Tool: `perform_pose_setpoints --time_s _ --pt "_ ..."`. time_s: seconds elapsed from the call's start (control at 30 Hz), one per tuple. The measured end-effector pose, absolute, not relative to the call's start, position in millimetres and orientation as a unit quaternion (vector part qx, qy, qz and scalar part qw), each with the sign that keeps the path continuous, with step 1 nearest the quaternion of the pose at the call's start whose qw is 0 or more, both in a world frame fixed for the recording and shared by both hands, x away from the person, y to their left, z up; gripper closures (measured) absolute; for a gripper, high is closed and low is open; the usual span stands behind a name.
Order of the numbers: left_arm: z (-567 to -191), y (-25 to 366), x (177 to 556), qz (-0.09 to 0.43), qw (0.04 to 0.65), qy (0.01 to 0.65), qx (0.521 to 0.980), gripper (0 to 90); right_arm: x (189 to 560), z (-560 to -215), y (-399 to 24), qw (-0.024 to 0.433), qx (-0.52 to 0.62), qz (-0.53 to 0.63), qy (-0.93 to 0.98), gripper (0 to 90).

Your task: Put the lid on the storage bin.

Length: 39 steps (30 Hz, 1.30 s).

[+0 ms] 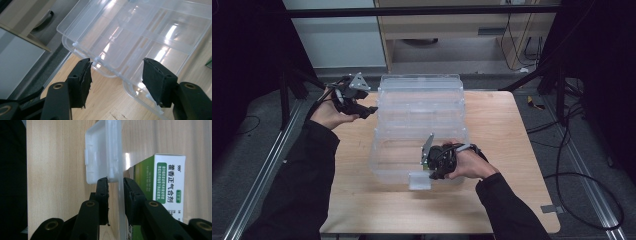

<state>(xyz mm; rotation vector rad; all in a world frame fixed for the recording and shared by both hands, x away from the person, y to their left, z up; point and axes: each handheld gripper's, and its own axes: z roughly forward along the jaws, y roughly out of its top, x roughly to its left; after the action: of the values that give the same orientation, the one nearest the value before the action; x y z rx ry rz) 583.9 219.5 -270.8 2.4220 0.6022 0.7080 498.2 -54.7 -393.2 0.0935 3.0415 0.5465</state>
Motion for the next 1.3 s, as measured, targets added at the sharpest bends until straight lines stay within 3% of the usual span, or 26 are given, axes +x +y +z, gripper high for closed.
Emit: perform_pose_setpoints --time_s 1.3 --pt "-267 157 618 0.252 0.172 0.092 0.948 44.2 498 -393 -55 0.026 0.029 0.177 0.983 75.0"
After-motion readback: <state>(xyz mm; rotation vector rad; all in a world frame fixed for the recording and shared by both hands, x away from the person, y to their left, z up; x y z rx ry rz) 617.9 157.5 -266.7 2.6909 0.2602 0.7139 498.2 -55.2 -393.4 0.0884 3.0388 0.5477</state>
